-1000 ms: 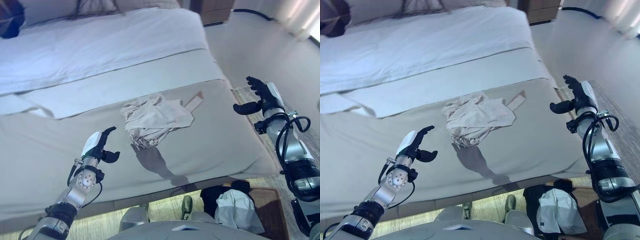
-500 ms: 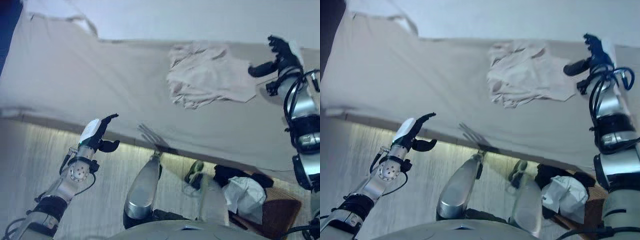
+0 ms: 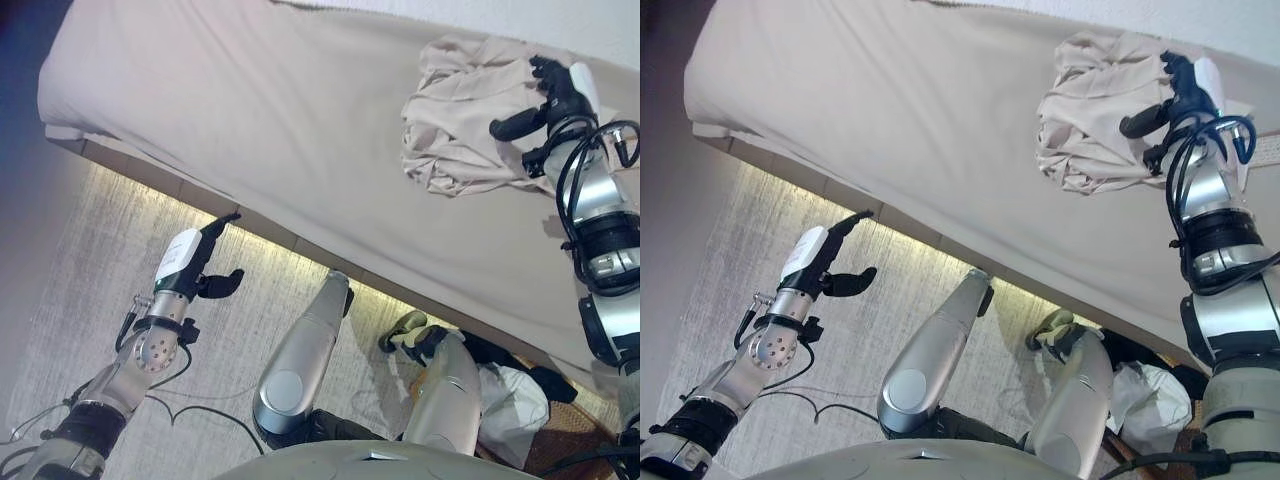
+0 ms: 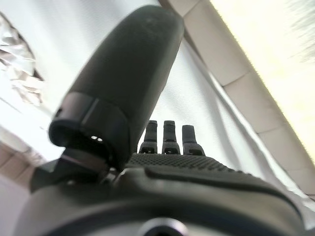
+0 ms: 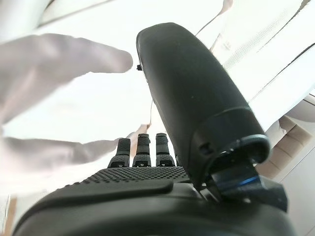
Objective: Pick up the clothes from the bed and place them into the basket
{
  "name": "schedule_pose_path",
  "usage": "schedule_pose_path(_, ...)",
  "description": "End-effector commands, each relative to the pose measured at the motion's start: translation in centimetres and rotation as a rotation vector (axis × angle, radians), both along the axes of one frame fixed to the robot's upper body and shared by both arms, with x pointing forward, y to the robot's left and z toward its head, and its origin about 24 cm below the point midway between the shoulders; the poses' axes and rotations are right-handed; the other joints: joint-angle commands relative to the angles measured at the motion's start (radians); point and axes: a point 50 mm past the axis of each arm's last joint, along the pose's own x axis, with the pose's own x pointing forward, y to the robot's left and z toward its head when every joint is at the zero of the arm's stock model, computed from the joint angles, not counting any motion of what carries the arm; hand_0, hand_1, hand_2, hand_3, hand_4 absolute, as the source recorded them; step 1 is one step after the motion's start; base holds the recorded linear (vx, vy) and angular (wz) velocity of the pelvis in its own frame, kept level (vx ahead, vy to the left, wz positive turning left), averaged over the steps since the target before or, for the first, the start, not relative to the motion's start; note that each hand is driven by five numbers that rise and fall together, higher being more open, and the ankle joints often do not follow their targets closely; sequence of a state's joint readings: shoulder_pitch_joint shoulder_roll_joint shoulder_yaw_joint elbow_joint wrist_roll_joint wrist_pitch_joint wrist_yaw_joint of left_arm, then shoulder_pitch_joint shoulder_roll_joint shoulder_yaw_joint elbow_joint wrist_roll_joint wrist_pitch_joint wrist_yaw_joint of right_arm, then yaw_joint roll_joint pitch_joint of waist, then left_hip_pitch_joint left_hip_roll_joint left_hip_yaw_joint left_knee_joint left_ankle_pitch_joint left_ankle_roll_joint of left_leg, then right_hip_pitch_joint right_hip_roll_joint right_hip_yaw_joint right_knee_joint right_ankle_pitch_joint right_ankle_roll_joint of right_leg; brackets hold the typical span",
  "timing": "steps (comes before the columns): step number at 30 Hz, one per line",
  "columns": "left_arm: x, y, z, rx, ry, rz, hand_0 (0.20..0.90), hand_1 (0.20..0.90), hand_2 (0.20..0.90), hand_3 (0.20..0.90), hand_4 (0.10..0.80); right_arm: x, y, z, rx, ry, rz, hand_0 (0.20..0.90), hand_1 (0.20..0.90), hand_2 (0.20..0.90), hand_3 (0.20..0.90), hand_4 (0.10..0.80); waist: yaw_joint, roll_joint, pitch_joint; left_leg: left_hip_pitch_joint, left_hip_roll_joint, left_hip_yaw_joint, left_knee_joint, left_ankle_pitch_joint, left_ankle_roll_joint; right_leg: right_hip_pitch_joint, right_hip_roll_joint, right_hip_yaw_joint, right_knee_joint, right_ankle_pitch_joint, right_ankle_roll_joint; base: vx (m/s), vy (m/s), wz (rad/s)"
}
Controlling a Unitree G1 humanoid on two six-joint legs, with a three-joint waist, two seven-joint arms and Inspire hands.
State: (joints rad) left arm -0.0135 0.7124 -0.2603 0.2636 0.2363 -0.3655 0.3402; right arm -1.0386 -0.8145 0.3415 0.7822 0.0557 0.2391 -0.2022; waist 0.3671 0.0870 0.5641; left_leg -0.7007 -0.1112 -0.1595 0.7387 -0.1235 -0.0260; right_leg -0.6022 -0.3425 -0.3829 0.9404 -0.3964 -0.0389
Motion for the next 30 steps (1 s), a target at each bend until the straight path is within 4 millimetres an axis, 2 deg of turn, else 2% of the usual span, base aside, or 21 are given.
schedule_pose_path(1,-0.5,1.1,3.5,-0.031,-0.208,0.024,0.9,0.9,0.9,0.9,0.8,-0.7,-0.3,4.5,-0.1,-0.13,-0.03,0.9,0.9,0.9,0.9,0.8,0.014,0.024,-0.044,-0.065,-0.051,0.083,0.076,-0.093,0.075,-0.053,0.118,-0.026,0.075,0.004,-0.064,-0.019,0.009,0.09)
schedule_pose_path(6,-0.4,0.7,4.7,-0.052,-0.292,0.018,0.9,0.9,0.9,0.9,0.8,-0.6,-1.3,4.7,-0.118,-0.067,-0.102,0.9,0.9,0.9,0.9,0.8,0.026,0.038,-0.044,-0.186,-0.068,0.076,0.152,-0.101,0.092,-0.181,0.116,-0.02,0.148,-0.006,-0.064,-0.059,0.003,0.12)
schedule_pose_path(12,-0.2,0.8,5.8,-0.057,-0.341,0.012,0.9,0.9,0.9,0.9,0.8,-0.8,-2.6,5.9,-0.147,0.007,-0.151,0.9,0.9,0.9,0.9,0.8,0.037,0.041,-0.044,-0.252,-0.082,0.08,0.194,-0.106,0.102,-0.245,0.12,-0.031,0.188,-0.009,-0.059,-0.065,-0.001,0.06)
schedule_pose_path(14,-0.2,1.0,6.1,-0.055,-0.349,0.013,0.9,0.9,0.9,0.9,0.8,-0.7,-2.6,6.1,-0.144,0.03,-0.144,0.644,0.644,0.644,0.601,0.501,0.037,0.038,-0.044,-0.261,-0.084,0.08,0.208,-0.109,0.102,-0.253,0.123,-0.03,0.197,-0.009,-0.058,-0.046,-0.017,0.1)
schedule_pose_path(16,-0.3,1.1,6.3,-0.052,-0.355,0.01,0.9,0.9,0.9,0.9,0.8,-0.7,-2.6,6.2,-0.154,0.046,-0.138,0.453,0.453,0.453,0.378,0.278,0.037,0.034,-0.044,-0.262,-0.082,0.079,0.214,-0.112,0.101,-0.253,0.125,-0.03,0.199,-0.01,-0.057,-0.037,-0.022,0.04)
schedule_pose_path(17,-0.3,1.2,6.3,-0.05,-0.356,0.009,0.9,0.9,0.9,0.9,0.8,-0.7,-2.7,6.3,-0.156,0.051,-0.135,0.3,0.3,0.3,0.2,0.1,0.037,0.031,-0.044,-0.257,-0.082,0.077,0.215,-0.113,0.099,-0.246,0.128,-0.03,0.196,-0.009,-0.056,-0.028,-0.025,-0.03)
schedule_pose_path(26,-0.5,1.6,6.4,-0.02,-0.335,0.001,0.9,0.9,0.9,0.9,0.8,-0.9,-3.5,5.6,-0.139,0.06,-0.128,0.3,0.3,0.3,0.2,0.1,0.035,0.005,-0.044,-0.144,-0.069,0.055,0.175,-0.116,0.083,-0.124,0.146,-0.024,0.128,0.01,-0.046,0.008,-0.013,-0.03)
schedule_pose_path(30,-0.5,1.8,6.3,-0.011,-0.32,0.002,0.9,0.9,0.9,0.9,0.8,-1.0,-3.9,4.7,-0.126,0.065,-0.116,0.3,0.3,0.3,0.2,0.1,0.029,-0.011,-0.044,-0.032,-0.055,0.041,0.107,-0.108,0.074,-0.011,0.15,-0.01,0.061,0.018,-0.042,0.052,0.001,-0.04)
